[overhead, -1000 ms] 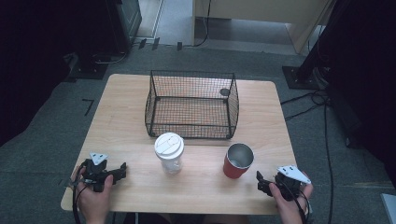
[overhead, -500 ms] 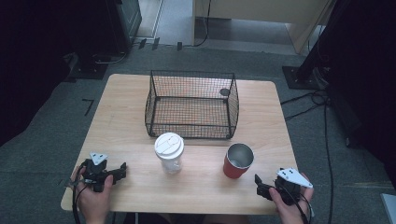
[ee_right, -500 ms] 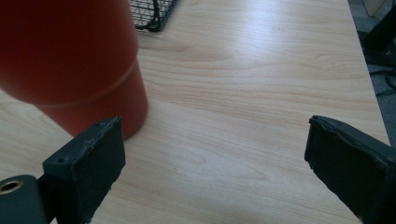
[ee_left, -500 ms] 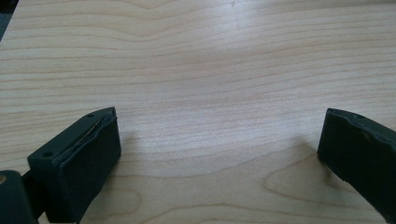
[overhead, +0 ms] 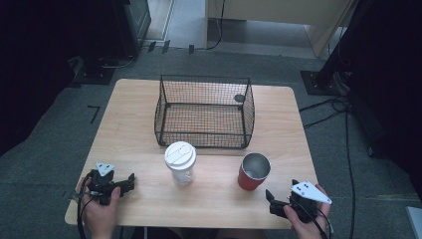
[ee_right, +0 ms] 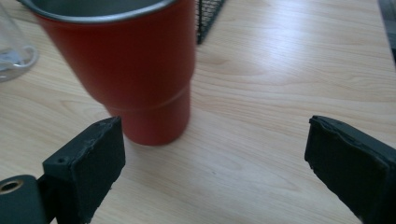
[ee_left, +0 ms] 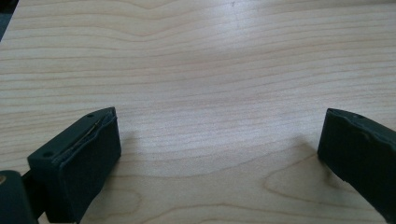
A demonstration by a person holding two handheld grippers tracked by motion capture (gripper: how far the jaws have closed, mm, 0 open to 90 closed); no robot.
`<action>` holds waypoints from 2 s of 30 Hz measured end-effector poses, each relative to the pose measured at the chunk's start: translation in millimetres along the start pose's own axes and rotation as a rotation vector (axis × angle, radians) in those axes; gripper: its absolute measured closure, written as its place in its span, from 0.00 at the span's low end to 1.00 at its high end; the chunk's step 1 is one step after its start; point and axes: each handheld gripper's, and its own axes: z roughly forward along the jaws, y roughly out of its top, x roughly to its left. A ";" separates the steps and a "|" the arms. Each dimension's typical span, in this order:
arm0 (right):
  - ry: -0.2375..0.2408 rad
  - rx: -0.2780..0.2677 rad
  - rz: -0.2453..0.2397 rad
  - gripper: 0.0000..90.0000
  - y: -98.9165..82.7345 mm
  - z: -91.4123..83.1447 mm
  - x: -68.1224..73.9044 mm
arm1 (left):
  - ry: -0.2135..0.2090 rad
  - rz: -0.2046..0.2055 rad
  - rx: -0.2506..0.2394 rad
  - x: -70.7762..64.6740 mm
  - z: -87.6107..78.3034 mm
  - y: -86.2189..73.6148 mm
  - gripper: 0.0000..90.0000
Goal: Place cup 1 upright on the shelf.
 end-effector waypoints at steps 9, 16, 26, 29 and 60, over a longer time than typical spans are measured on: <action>0.053 -0.005 -0.043 0.06 5.8 1.2 17.4 | 0.000 0.000 0.000 0.0 0.0 0.0 0.00; 0.073 -0.002 -0.048 0.06 10.6 8.2 28.9 | 0.000 0.000 0.000 0.0 0.0 0.0 0.00; 0.062 -0.045 0.004 0.06 26.7 17.2 39.6 | 0.000 0.000 0.000 0.0 0.0 0.0 0.00; 0.065 -0.056 0.011 0.06 33.3 21.0 44.7 | 0.000 0.000 0.000 0.0 0.0 0.0 0.00; -0.034 -0.019 0.024 0.07 53.9 53.3 54.8 | 0.000 0.000 0.000 0.0 0.0 0.0 0.00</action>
